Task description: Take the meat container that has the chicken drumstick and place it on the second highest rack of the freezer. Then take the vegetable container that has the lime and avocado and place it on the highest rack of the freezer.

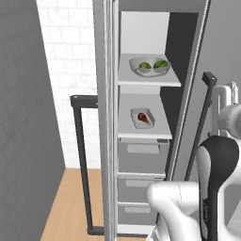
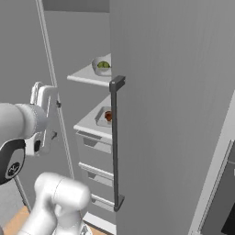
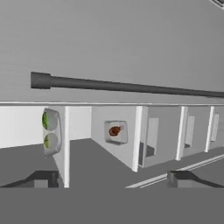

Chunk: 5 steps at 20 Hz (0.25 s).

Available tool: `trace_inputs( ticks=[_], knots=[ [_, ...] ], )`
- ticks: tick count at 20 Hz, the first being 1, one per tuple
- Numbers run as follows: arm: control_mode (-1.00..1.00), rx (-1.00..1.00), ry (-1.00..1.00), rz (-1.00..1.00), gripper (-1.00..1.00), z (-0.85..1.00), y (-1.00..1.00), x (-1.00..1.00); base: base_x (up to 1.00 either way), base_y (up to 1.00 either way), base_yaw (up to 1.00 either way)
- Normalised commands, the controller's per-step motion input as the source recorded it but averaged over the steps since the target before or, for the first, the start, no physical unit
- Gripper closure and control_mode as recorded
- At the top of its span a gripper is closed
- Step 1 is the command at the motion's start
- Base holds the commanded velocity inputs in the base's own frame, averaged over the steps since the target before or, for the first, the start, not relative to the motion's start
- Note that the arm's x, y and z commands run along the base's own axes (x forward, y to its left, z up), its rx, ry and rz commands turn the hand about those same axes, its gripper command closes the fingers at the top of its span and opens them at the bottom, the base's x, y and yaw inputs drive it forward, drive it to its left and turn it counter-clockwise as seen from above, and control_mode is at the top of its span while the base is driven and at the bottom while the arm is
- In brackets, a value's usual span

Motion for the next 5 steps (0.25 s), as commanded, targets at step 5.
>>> trace_inputs(
  ticks=[5],
  knots=[
    [-1.00, -0.03, 0.06, 0.00, -1.00, -0.09, 0.01, 0.10, 0.00, 0.00, 0.00]
  ],
)
